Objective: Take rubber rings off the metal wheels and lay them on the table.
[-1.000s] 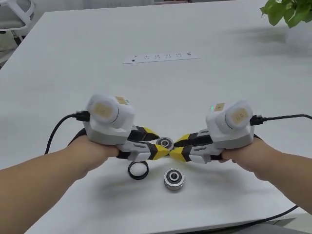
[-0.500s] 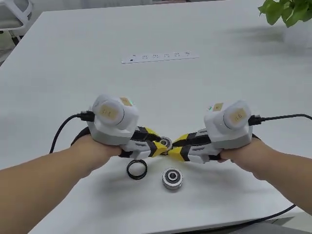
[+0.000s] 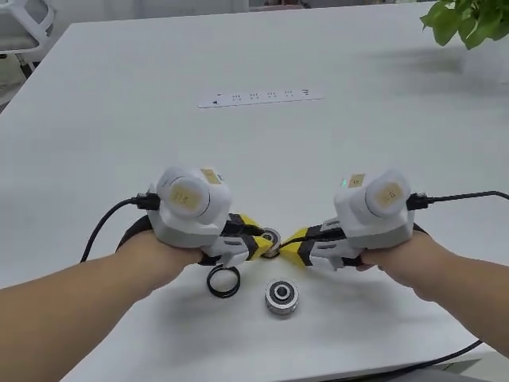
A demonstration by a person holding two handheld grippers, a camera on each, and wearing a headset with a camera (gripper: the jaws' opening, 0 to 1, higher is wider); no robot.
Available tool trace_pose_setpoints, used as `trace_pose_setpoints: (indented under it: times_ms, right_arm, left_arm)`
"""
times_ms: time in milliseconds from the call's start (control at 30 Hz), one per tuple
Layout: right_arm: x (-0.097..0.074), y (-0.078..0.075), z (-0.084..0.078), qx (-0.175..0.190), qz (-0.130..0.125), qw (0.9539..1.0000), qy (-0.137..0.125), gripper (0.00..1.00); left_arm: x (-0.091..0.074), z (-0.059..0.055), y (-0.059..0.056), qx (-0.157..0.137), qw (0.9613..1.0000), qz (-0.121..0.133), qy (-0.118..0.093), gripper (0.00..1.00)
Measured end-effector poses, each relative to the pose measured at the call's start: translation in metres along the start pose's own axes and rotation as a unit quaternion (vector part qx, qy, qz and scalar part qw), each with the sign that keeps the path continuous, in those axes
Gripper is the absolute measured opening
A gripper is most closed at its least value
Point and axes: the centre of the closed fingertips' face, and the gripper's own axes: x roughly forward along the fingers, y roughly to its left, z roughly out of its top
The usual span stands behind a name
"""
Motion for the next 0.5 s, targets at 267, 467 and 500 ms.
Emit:
trace_pose_setpoints:
  times_ms: [267,467,500]
  right_arm:
    - [-0.002,-0.006,0.001,0.139,-0.007,0.9898,-0.033,0.00]
    - [-0.009,-0.010,0.009,0.174,-0.011,0.9830,-0.056,0.00]
    - [-0.010,-0.009,0.009,0.179,-0.010,0.9821,-0.058,0.00]
  left_arm:
    - [-0.001,0.000,0.000,-0.002,0.9999,0.011,-0.006,0.13]
    - [-0.001,-0.001,0.000,0.004,0.9997,0.026,-0.002,0.13]
    - [0.000,-0.001,0.000,0.001,0.9996,0.026,-0.002,0.13]
